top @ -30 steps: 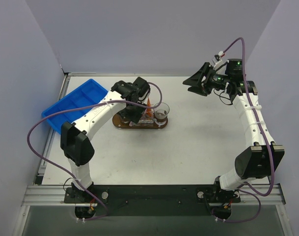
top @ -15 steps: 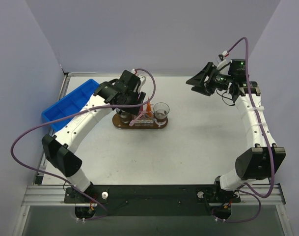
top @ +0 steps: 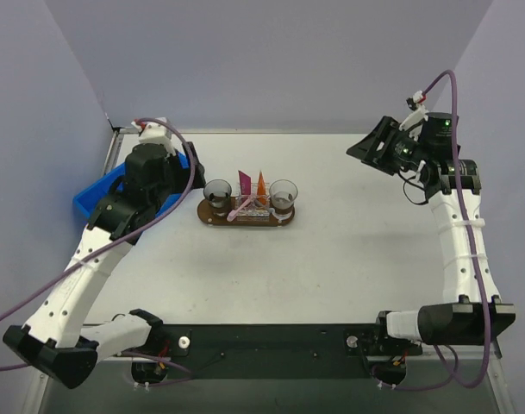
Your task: Prepare toiletry sets of a toothbrush and toothpaste on the tray
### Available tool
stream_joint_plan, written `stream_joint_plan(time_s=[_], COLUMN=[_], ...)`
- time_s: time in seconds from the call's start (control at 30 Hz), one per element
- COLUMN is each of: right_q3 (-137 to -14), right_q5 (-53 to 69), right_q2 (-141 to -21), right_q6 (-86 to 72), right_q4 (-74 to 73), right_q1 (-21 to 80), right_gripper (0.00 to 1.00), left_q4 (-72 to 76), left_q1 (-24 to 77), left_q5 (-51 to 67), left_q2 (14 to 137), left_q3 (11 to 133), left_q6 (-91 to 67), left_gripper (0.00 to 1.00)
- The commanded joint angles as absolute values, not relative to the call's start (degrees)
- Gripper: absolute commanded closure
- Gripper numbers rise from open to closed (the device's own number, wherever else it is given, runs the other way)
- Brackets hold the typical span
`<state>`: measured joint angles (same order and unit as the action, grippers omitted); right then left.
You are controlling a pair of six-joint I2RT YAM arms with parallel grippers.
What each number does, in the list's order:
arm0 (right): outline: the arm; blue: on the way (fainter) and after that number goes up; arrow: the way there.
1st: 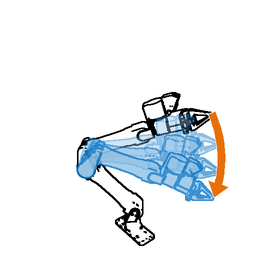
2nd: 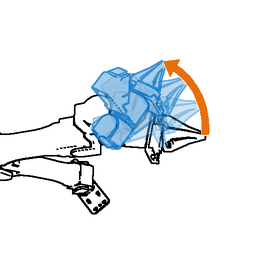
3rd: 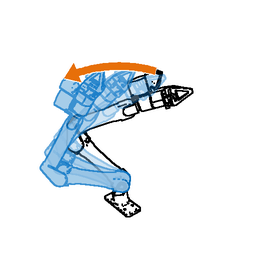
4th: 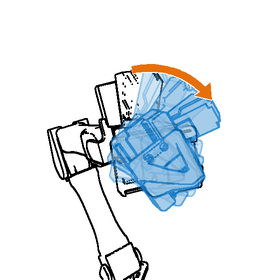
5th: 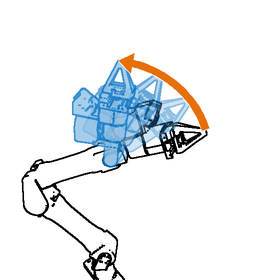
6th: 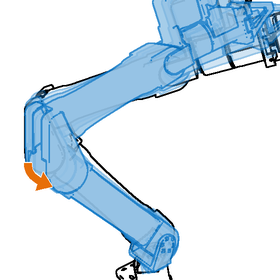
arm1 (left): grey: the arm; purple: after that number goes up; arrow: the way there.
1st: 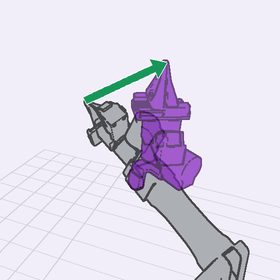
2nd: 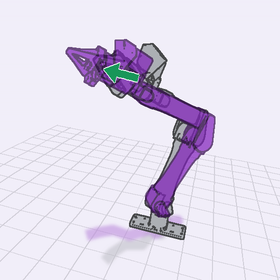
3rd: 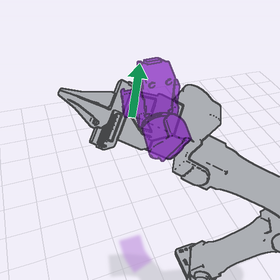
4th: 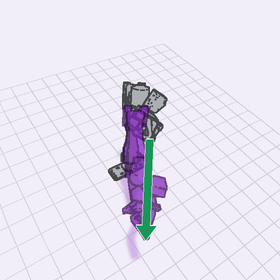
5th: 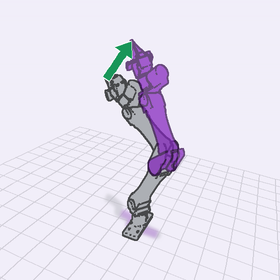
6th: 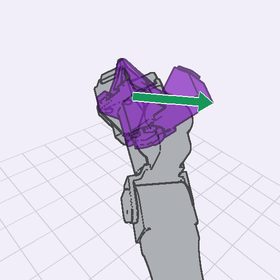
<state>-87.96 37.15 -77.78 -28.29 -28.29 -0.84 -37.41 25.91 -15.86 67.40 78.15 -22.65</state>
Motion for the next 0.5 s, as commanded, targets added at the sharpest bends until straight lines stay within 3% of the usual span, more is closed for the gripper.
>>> stream_joint_plan(time_s=[0.0, 0.17, 0.47], right_q3=[-84.74, -79.55, -70.23], right_q5=[28.15, 21.45, 15.38], right_q2=[-71.46, -65.67, -58.01], right_q6=[-22.42, -19.78, -20.39], right_q4=[-29.09, -27.60, -20.22], right_q1=[-1.23, -1.23, -1.23], right_gripper=[0.49, 0.49, 0.49], left_q4=[-29.16, -35.76, -36.21], left_q1=[26.10, 26.10, 26.10], left_q5=[-23.89, -30.14, -29.79], left_q2=[61.79, 62.31, 60.82], left_q3=[75.94, 78.40, 76.91], left_q6=[-26.72, -28.30, -29.18], left_gripper=[0.08, 0.08, 0.07])
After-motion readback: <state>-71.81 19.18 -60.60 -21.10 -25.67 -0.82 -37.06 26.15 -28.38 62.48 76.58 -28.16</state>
